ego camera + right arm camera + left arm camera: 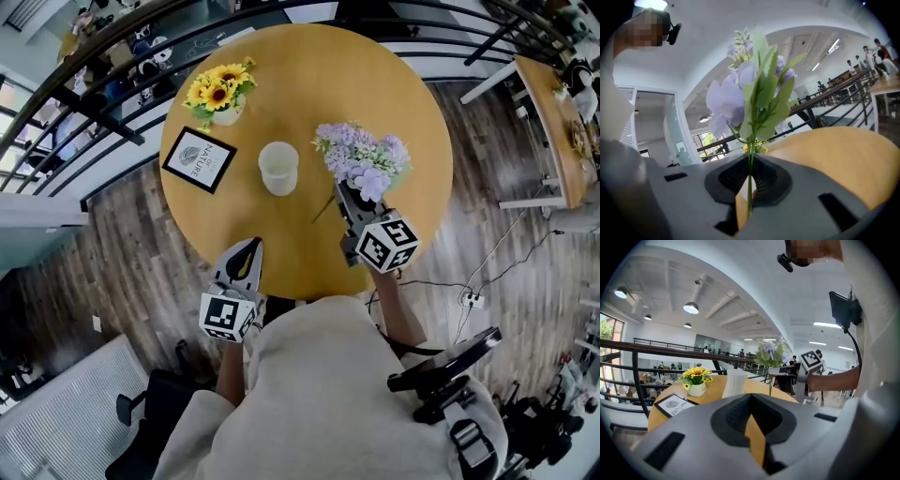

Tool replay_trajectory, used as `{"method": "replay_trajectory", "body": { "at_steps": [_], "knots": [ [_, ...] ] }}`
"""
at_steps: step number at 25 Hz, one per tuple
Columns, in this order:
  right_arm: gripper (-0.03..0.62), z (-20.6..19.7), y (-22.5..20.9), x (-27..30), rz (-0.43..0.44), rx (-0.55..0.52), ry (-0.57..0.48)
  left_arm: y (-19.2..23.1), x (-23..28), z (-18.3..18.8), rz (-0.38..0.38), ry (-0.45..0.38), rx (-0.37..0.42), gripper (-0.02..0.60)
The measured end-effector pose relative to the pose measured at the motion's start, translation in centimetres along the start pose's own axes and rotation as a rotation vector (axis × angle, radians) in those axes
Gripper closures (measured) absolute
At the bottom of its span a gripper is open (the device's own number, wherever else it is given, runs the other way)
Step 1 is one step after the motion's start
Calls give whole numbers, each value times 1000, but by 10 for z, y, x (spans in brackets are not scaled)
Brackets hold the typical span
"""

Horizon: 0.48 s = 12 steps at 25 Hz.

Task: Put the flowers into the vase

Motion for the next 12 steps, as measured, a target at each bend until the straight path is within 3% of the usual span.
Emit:
{"method": "replay_trajectory", "body": {
  "at_steps": [8, 12],
  "knots": [
    [575, 96, 55, -7, 150, -115, -219, -1, -20, -1, 48, -35, 2, 574],
    [575, 143, 83, -10, 244, -115, -329, 0, -26, -1, 78, -45, 0, 575]
  ]
}}
Point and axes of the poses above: the fingertips, and each gripper's own axes: x forward along the fingers, y to its left, z out of its top, the point moved 5 cm from there along -x, backward along the fingers, and after that the axes turned 15 degrees about -z, right-handed, at the moved point
